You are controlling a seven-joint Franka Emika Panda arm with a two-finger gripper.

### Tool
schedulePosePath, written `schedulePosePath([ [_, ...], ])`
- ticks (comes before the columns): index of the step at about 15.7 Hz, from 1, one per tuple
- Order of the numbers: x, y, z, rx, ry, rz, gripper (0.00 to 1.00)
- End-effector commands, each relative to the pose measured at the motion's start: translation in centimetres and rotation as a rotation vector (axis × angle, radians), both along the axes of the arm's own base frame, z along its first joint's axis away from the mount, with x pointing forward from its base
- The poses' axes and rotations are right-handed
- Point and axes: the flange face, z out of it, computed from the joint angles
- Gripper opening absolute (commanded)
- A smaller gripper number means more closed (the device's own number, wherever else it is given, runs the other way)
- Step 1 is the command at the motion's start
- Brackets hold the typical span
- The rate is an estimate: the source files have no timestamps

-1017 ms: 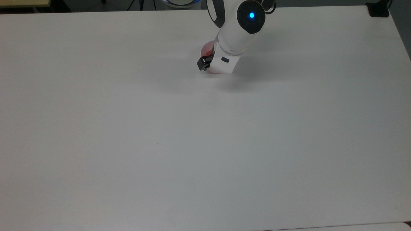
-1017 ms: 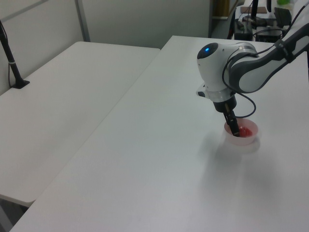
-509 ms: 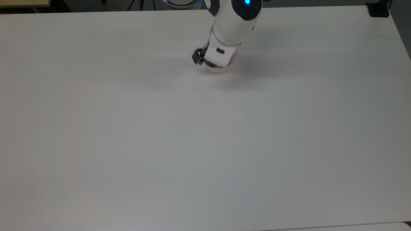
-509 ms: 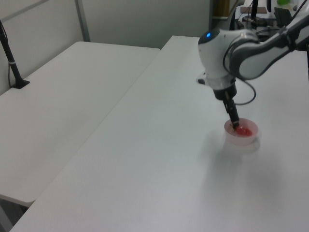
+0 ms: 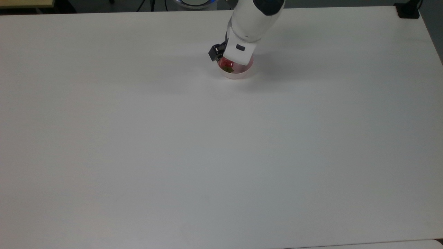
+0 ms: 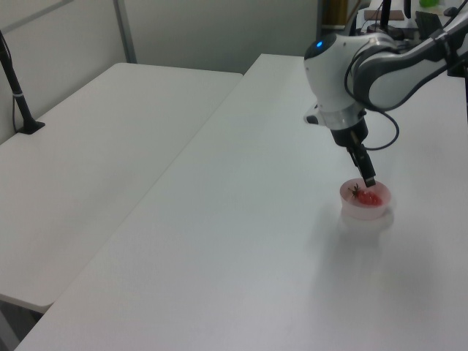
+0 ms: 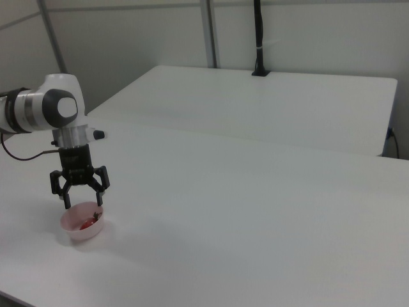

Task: Pick up strawberry from bowl
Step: 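Lower the gripper into the bowl around the red strawberry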

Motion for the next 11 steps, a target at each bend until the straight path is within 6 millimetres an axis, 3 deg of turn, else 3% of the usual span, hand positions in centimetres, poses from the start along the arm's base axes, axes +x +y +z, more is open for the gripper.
schedulePosePath([
  [1,-0.4,1.1,-2.2,0.013,0.009,0.013,0.90],
  [11,-0.8,1.9,-5.2,0.014,-0.014,0.004,0.86],
])
